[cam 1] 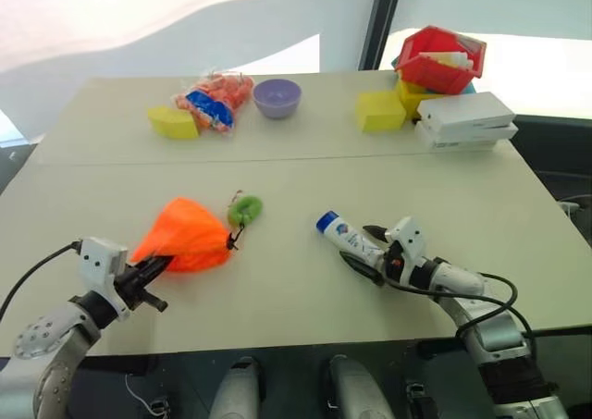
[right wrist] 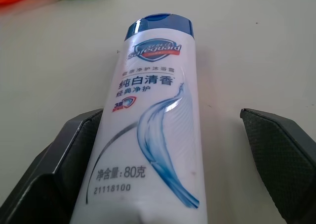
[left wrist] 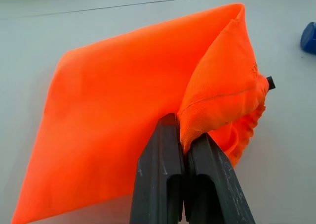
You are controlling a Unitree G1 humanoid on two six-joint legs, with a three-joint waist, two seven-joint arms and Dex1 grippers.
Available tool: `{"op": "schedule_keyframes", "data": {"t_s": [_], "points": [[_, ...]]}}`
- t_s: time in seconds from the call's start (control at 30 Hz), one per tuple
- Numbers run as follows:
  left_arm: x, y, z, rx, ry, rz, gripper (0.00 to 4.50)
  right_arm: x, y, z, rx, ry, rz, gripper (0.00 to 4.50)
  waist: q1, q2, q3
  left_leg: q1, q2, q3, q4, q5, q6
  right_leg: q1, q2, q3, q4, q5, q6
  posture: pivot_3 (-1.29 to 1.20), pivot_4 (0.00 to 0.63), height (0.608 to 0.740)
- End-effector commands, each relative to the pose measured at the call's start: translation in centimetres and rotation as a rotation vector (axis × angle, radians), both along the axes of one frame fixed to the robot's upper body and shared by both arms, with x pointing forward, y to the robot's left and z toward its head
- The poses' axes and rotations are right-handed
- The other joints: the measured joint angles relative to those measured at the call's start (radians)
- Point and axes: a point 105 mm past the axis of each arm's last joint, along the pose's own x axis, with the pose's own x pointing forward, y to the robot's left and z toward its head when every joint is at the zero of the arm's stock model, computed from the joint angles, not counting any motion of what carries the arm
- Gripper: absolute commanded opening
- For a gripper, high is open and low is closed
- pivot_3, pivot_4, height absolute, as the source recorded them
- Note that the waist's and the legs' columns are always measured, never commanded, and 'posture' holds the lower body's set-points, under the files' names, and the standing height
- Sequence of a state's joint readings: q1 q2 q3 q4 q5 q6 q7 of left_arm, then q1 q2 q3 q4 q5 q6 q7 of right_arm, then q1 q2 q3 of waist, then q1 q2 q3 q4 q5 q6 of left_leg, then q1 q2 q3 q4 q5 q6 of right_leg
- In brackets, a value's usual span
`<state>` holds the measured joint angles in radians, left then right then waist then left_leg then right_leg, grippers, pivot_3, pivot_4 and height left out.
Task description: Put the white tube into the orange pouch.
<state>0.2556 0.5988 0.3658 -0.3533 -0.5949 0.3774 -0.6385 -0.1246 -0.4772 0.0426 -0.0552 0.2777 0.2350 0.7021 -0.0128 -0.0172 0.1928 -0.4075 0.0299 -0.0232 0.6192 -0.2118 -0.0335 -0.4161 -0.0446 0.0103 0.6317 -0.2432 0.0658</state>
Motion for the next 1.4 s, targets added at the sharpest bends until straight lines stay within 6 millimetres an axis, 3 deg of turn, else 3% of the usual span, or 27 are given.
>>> {"op": "schedule_keyframes", "data": {"t_s": [0.03,0.07,0.13,0.27,0.43,0.6,0.83,1.4], "points": [[0.0,-1.2,0.6,-0.002,-0.021,-0.052,0.05,0.0,-0.1,1.0,0.027,-0.046,-0.008,4.50,0.000,0.000,0.000,0.000,0.000,0.000,0.000,0.000,0.000,0.000,0.000,0.000,0.000,0.000,0.000,0.00,0.150,0.740],[0.0,-1.4,0.5,-0.010,-0.019,-0.057,0.00,-0.2,0.0,1.0,0.039,-0.042,-0.001,4.08,0.000,0.000,0.000,0.000,0.000,0.000,0.000,0.000,0.000,0.000,0.000,0.000,0.000,0.000,0.000,0.00,0.150,0.740],[0.1,-1.6,0.4,-0.027,-0.014,-0.060,0.00,-0.4,0.2,1.1,0.052,-0.041,0.007,3.69,0.000,0.000,0.000,0.000,0.000,0.000,0.000,0.000,0.000,0.000,0.000,0.000,0.000,0.000,0.000,0.00,0.150,0.740],[0.1,-2.1,0.3,-0.071,-0.001,-0.067,0.00,-0.8,0.5,1.2,0.043,-0.050,0.022,1.72,0.000,0.000,0.000,0.000,0.000,0.001,0.000,0.000,0.000,0.000,0.000,0.001,0.000,0.000,0.000,0.00,0.150,0.740],[0.0,-2.4,0.1,-0.171,0.030,-0.058,0.00,-1.7,1.8,2.3,0.067,-0.070,0.089,1.72,0.000,0.000,0.000,0.000,0.000,0.001,0.000,0.000,0.000,-0.001,0.000,0.001,0.000,0.000,0.000,0.00,0.150,0.740],[0.1,-2.6,-0.1,-0.307,0.079,-0.061,0.00,-4.1,6.9,4.5,0.127,-0.071,0.330,1.72,-0.003,0.000,0.000,0.000,0.001,0.002,0.000,0.000,0.000,-0.002,0.001,0.002,0.001,-0.001,0.002,0.00,0.150,0.740],[0.7,-3.0,1.0,-0.345,0.094,-0.116,0.00,-5.2,12.5,3.5,0.144,0.052,0.518,1.72,-0.001,-0.001,-0.001,0.000,0.001,0.002,0.000,0.000,0.000,-0.002,0.002,0.002,0.001,0.000,0.000,0.00,0.150,0.740],[0.3,-4.5,2.1,-0.312,0.092,-0.194,0.00,-3.8,15.2,3.0,0.133,0.115,0.573,1.72,-0.002,-0.002,-0.001,-0.001,0.001,0.003,0.000,0.000,0.000,-0.004,0.002,0.003,0.001,0.001,-0.001,0.00,0.150,0.740]]}}
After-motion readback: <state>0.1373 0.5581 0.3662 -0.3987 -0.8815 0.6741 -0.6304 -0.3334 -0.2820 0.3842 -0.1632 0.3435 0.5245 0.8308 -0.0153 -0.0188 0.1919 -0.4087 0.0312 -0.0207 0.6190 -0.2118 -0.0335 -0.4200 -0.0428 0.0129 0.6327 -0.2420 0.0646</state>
